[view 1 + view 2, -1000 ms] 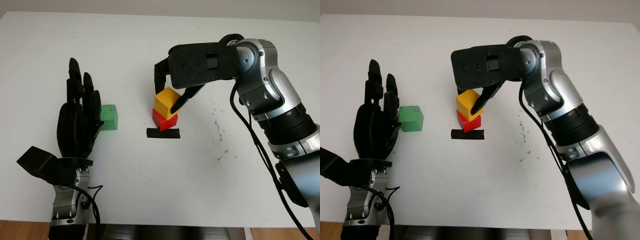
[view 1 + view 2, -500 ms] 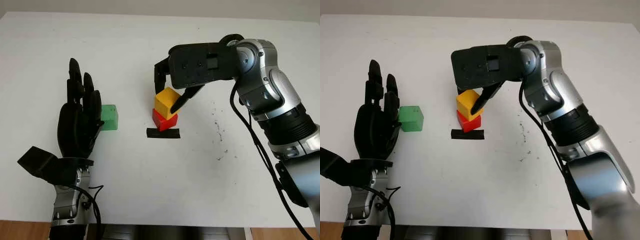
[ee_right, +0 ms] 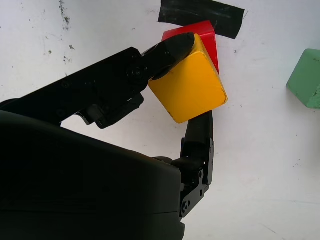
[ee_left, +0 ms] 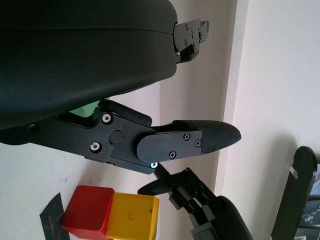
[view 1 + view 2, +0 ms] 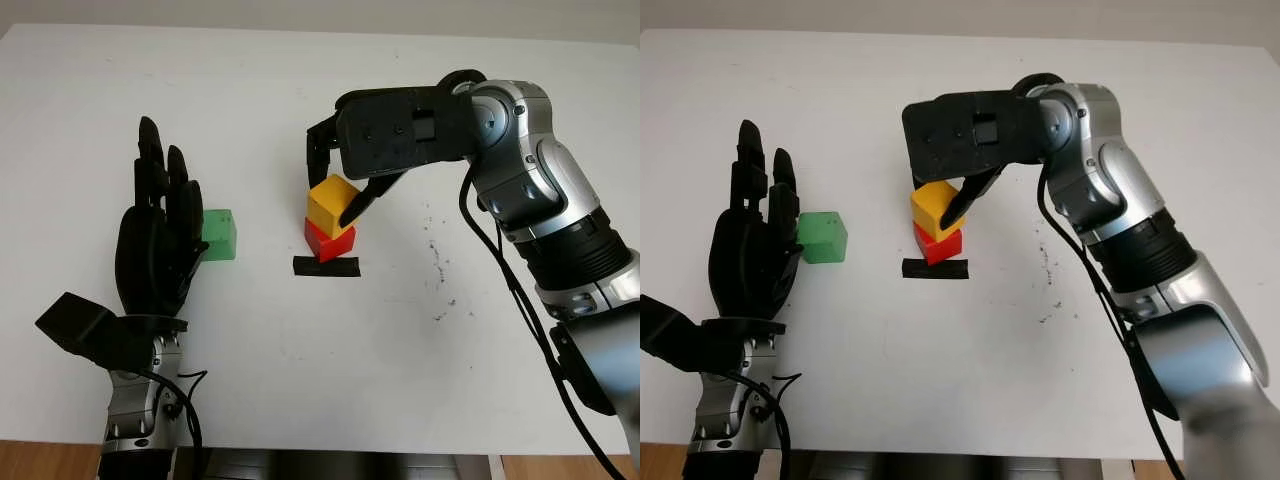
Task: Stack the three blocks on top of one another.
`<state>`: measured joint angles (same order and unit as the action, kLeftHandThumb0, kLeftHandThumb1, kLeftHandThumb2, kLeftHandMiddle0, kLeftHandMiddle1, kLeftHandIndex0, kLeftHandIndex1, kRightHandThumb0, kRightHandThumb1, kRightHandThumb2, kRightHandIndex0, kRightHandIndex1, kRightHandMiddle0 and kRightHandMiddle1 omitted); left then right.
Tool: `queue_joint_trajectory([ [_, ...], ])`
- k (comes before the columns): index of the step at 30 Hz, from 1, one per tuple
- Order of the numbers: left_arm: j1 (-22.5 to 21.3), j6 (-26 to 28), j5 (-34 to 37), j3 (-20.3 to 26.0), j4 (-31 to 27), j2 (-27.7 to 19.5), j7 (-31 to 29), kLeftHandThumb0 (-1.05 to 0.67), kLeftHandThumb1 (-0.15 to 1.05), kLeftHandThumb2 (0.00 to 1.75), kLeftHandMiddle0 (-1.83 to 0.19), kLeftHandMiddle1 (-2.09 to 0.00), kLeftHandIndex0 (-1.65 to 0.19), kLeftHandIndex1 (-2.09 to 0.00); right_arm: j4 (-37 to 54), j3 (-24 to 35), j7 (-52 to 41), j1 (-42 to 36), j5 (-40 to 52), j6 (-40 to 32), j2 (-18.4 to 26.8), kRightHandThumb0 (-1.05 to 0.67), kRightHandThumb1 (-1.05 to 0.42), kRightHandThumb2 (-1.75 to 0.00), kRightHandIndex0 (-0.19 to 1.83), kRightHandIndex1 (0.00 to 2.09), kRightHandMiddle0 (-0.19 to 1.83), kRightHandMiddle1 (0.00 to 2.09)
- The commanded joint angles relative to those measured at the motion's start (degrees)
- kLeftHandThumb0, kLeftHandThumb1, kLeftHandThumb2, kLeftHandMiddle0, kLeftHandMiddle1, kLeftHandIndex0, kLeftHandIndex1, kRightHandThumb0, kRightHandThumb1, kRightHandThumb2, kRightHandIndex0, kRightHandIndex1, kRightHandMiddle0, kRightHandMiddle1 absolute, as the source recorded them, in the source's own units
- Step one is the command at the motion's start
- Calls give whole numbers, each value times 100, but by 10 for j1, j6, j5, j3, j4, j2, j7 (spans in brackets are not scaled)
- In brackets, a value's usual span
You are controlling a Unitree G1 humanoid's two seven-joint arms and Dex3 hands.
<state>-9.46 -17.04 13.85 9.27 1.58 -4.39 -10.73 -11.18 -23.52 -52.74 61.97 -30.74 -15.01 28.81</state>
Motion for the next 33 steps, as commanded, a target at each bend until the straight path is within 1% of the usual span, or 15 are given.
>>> queue_joint_trajectory([
  [1, 9, -2, -2, -3, -4, 0, -2, -65, 105, 49, 19, 0, 19, 0, 2, -3, 0, 2, 1, 4, -3, -45, -89, -5, 26, 5, 43, 159],
  [9, 6, -10, -1, 0, 5, 0, -6, -65, 105, 49, 19, 0, 19, 0, 1, -5, -1, 3, -2, 3, -4, -45, -88, -5, 30, 7, 44, 158],
  [22, 10, -1, 0, -3, -6, 2, -2, -65, 105, 48, 19, 0, 19, 0, -5, -1, -1, -3, 4, 22, -2, -48, -90, -6, 34, 10, 40, 158],
  [23, 10, -1, -1, -3, -6, 2, -2, -65, 105, 48, 19, 0, 19, 0, -6, -1, -6, -2, 7, 19, -2, -50, -90, -5, 29, 7, 28, 147],
  [24, 10, -1, -1, -3, -5, 2, -2, -65, 105, 48, 19, 0, 19, 0, -7, -1, -10, -1, 9, 16, -2, -53, -90, -5, 22, 4, 18, 127],
  [25, 10, -1, -1, -3, -5, 2, -1, -65, 105, 48, 19, 0, 19, 0, -8, 2, -16, -1, 17, 17, -2, -54, -90, -5, 19, 3, 15, 119],
  [26, 10, 0, -2, -3, -6, 3, 1, -65, 105, 48, 19, 0, 19, 0, -11, 4, -23, -1, 24, 13, -1, -56, -89, -5, 14, 2, 11, 101],
  [27, 10, 0, -3, -3, -6, 4, 2, -65, 105, 48, 19, 0, 19, 0, -13, 7, -30, 0, 33, 13, 0, -59, -89, -5, 6, 2, 6, 77],
  [28, 9, -1, -1, -3, -5, 3, 0, -65, 105, 48, 19, 0, 19, 0, -15, 8, -36, 1, 39, 12, 1, -62, -88, -5, 3, 2, 3, 65],
  [30, 8, -1, 1, -3, -4, 3, -2, -65, 105, 48, 19, 0, 19, 0, -17, 8, -41, 3, 47, 15, 4, -67, -87, -5, 0, 2, -3, 52],
  [32, 8, 0, 0, -2, -4, 2, -1, -65, 105, 48, 19, 0, 19, 0, -16, 8, -45, 4, 53, 23, 9, -71, -87, -5, -2, 2, -8, 45],
  [33, 8, -1, -1, -3, -4, 2, -1, -65, 105, 48, 19, 0, 19, 0, -15, 8, -47, 4, 54, 25, 12, -75, -87, -5, -8, 1, -13, 38],
])
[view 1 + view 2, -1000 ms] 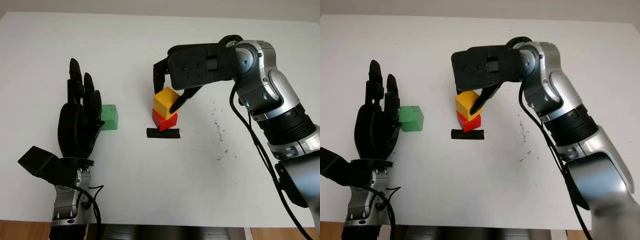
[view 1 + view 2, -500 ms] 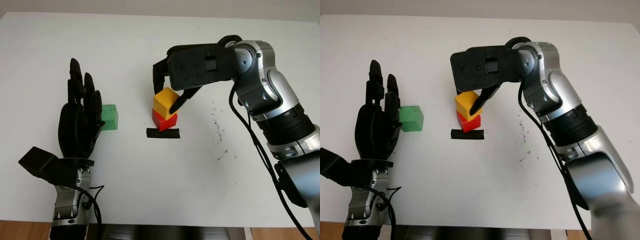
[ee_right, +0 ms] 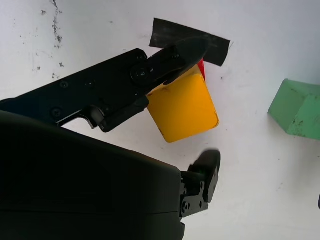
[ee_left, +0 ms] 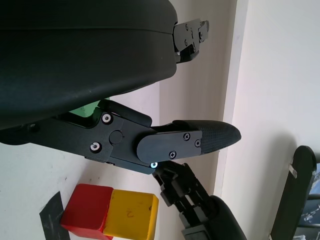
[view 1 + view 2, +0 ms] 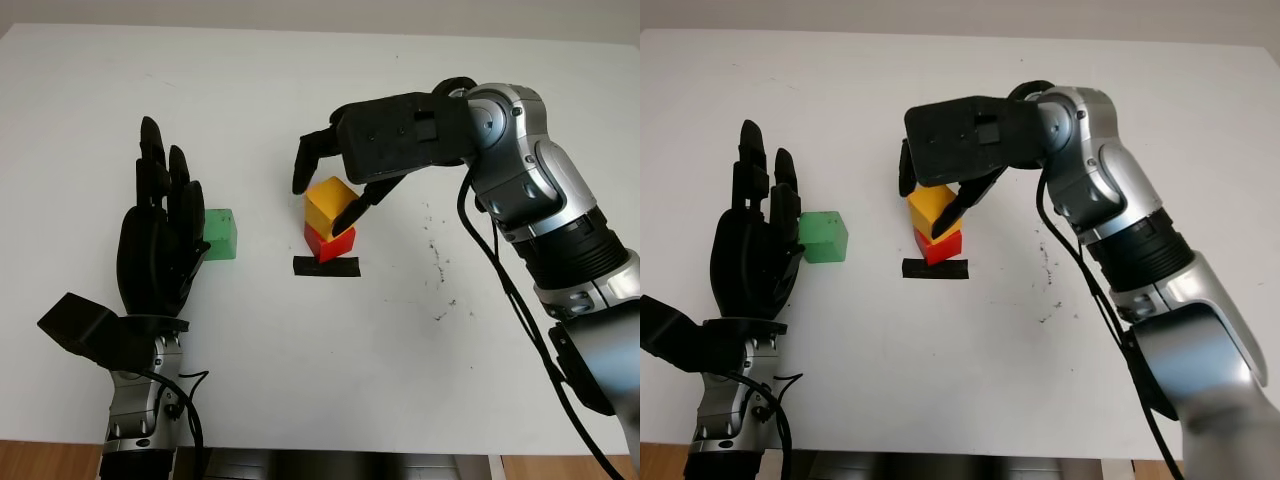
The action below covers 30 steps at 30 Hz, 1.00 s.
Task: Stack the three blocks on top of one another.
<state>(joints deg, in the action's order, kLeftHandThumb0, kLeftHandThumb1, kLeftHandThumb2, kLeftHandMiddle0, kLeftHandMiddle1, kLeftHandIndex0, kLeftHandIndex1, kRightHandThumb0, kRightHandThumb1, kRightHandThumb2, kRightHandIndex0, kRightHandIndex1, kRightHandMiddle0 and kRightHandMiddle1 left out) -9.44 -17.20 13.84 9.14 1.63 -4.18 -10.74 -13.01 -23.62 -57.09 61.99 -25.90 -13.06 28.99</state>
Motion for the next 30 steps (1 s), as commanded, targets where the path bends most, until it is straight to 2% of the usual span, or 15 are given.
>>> queue_joint_trajectory([
  [1, 8, 1, -1, -1, -5, 0, 0, -65, 105, 48, 19, 0, 19, 0, 4, 8, -5, 5, 6, 8, 12, -77, -87, -5, -11, 1, -14, 34],
  [6, 8, 1, -1, -1, -5, -3, -2, -65, 105, 48, 19, 0, 19, 0, 22, 16, -21, 12, 9, 6, 35, -81, -89, -6, -19, 0, -19, 3],
  [10, 8, 3, -3, -1, -7, -2, 0, -65, 105, 49, 19, 0, 19, 0, 48, 37, -35, 12, 24, -10, 53, -82, -91, -6, -19, 0, -19, 0],
  [15, 6, 3, -3, 1, -6, -4, 0, -65, 105, 48, 19, 0, 19, 0, 104, 84, -15, -11, 46, -12, 79, -94, -97, -8, -19, 0, -19, 0],
  [18, 4, -1, -2, 3, -2, -6, -2, -65, 105, 48, 19, 0, 19, 0, 151, 129, 28, -51, 59, -26, 88, -92, -103, -10, -19, 0, -19, 0],
  [23, 1, 1, -3, 6, -3, -8, 1, -65, 105, 47, 19, 0, 19, 0, 204, 179, 95, -123, 62, -36, 103, -88, -105, -22, -19, 0, -19, 0],
  [28, -3, 3, 0, 14, 1, -24, -13, -64, 105, 47, 19, 0, 19, 0, 193, 247, 179, -207, 124, -20, 70, -84, -105, -35, -19, 1, -19, 1],
  [30, -5, 8, 8, 18, -2, -32, -18, -64, 105, 45, 19, 0, 19, 0, 191, 259, 209, -242, 140, -15, 58, -85, -105, -46, -19, 0, -19, 0],
])
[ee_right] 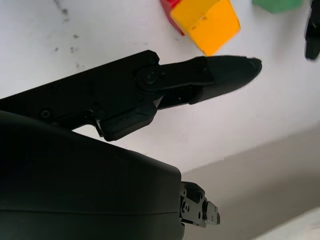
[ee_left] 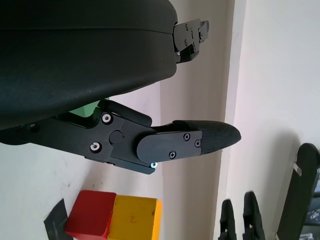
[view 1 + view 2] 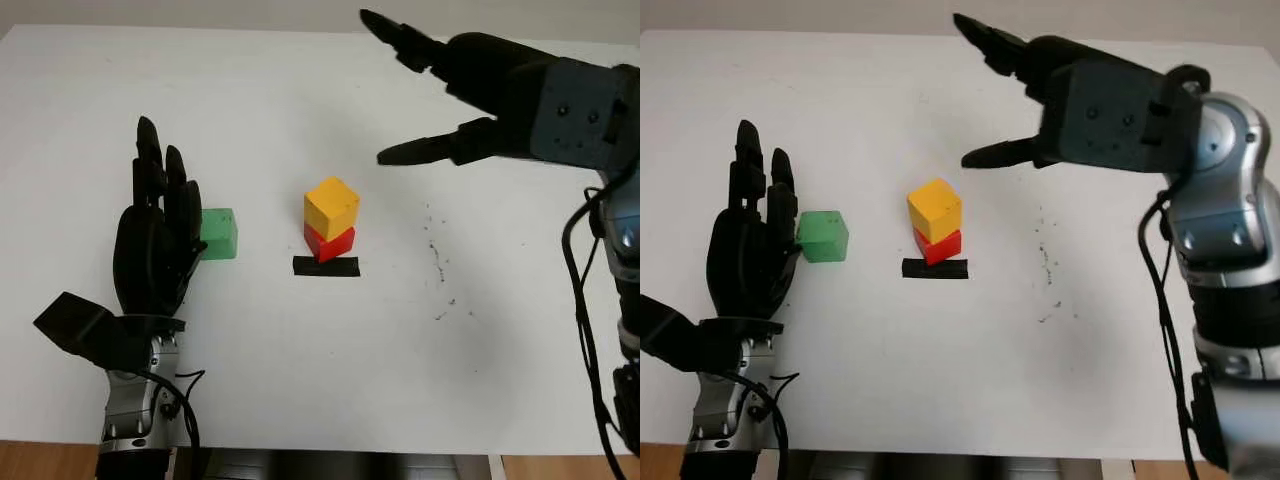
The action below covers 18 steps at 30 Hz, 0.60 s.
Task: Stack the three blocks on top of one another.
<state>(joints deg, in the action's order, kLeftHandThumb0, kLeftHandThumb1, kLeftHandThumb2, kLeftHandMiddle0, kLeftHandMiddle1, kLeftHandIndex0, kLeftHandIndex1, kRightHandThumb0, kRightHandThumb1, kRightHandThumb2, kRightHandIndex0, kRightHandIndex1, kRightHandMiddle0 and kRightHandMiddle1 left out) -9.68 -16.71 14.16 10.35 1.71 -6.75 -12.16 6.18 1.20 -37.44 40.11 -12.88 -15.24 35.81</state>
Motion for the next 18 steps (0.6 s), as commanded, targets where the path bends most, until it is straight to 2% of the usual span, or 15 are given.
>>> queue_joint_trajectory([
  [1, -3, 4, 6, 7, -5, -13, -9, -64, 105, 44, 19, 0, 19, 0, -1, 15, 27, -39, 18, 12, -18, -85, -105, -52, -19, 0, -19, 0],
  [4, -8, 5, 12, 15, -4, -38, -29, -63, 105, 46, 19, -1, 19, 0, 8, 17, 71, -85, 25, 12, -41, -84, -105, -65, -19, 0, -19, 0],
  [9, -21, 25, 29, 36, -4, -93, -72, -63, 105, 46, 1, -9, 8, -6, 22, 16, 117, -130, 45, -7, -79, -83, -105, -66, -19, 0, -19, 0],
  [13, -37, 8, 12, 55, -4, -106, -51, -56, 105, 31, -34, -11, -10, -9, 30, 21, 154, -151, 69, -23, -115, -80, -105, -64, -19, 0, -19, 0],
  [18, -58, -22, -51, 69, -3, -136, -10, -45, 105, 21, -58, -9, -19, -8, 15, 4, 194, -165, 47, 10, -125, -79, -105, -67, -19, 0, -19, 0],
])
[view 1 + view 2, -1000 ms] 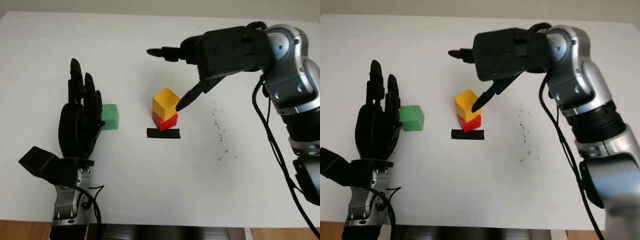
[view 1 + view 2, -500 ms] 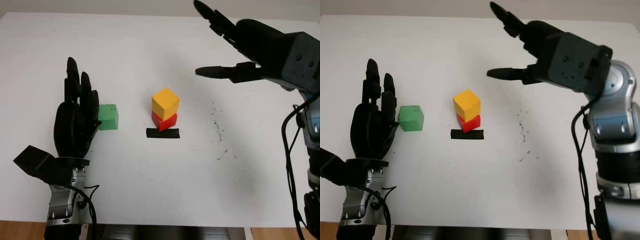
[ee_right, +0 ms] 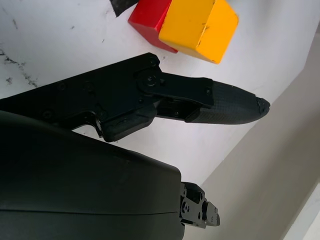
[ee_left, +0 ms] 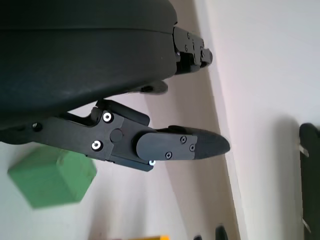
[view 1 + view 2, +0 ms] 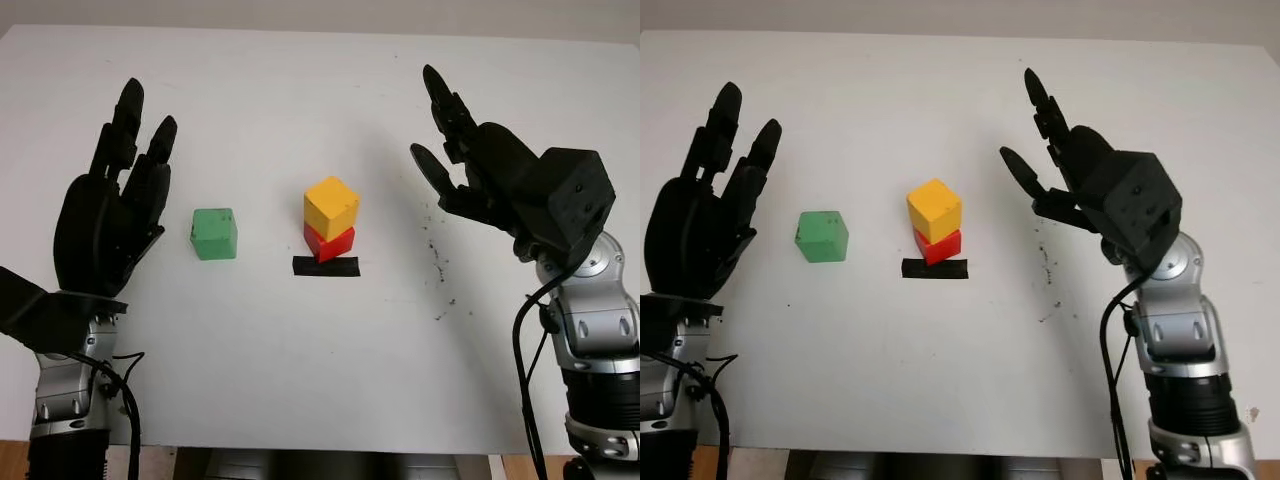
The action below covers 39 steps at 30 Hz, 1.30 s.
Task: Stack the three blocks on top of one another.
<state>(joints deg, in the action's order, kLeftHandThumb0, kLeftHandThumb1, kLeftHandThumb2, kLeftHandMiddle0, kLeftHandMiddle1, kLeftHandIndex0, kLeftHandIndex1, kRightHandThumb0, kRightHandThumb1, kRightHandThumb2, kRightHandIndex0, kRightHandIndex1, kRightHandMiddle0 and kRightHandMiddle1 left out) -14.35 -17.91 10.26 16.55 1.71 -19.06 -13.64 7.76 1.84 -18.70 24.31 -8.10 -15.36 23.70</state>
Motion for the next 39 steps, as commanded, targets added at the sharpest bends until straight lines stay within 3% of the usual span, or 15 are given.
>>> queue_joint_trajectory([
  [1, -11, 4, -37, 5, -13, -28, 13, -45, 105, 19, -58, -8, -21, -8, -4, -3, 11, -7, -1, 14, -5, -79, -105, -67, -19, 0, -19, 0],
  [6, -1, 63, -184, -7, -62, -133, 10, -51, 104, 10, -40, -3, -39, -9, -7, -4, 20, -9, -9, 15, 1, -78, -105, -67, -19, 1, -19, 1],
  [10, -2, 104, -213, -12, -94, -199, -45, -53, 99, 5, -30, -2, -50, -12, 3, 0, 21, -14, -12, 0, 5, -77, -105, -64, -18, 2, -17, 3],
  [13, -13, 94, -234, -23, -92, -242, -75, -54, 96, 4, -27, -3, -59, -14, 5, 3, 23, -12, -11, -1, 6, -77, -105, -63, -17, 3, -17, 4],
  [20, -60, 68, -261, -74, -67, -332, -169, -59, 93, 5, -7, -1, -38, -2, 9, 9, 30, -9, -1, -17, -4, -78, -105, -61, -18, 3, -16, 5],
  [26, -74, 41, -265, -107, -41, -363, -222, -78, 99, 7, 8, -3, -18, -2, 11, 30, 34, -8, 53, -48, -35, -78, -105, -60, -19, 0, -19, 1],
  [33, -66, 42, -299, -127, -43, -359, -222, -76, 93, 4, 13, -4, -11, -3, 1, 46, 34, -23, 109, -17, -59, -69, -105, -66, -19, 0, -19, 0],
  [39, -69, 57, -357, -155, -62, -359, -225, -82, 99, 7, 18, -4, -5, -3, 8, 48, 55, -23, 110, -29, -60, -72, -105, -60, -19, 0, -19, 0],
])
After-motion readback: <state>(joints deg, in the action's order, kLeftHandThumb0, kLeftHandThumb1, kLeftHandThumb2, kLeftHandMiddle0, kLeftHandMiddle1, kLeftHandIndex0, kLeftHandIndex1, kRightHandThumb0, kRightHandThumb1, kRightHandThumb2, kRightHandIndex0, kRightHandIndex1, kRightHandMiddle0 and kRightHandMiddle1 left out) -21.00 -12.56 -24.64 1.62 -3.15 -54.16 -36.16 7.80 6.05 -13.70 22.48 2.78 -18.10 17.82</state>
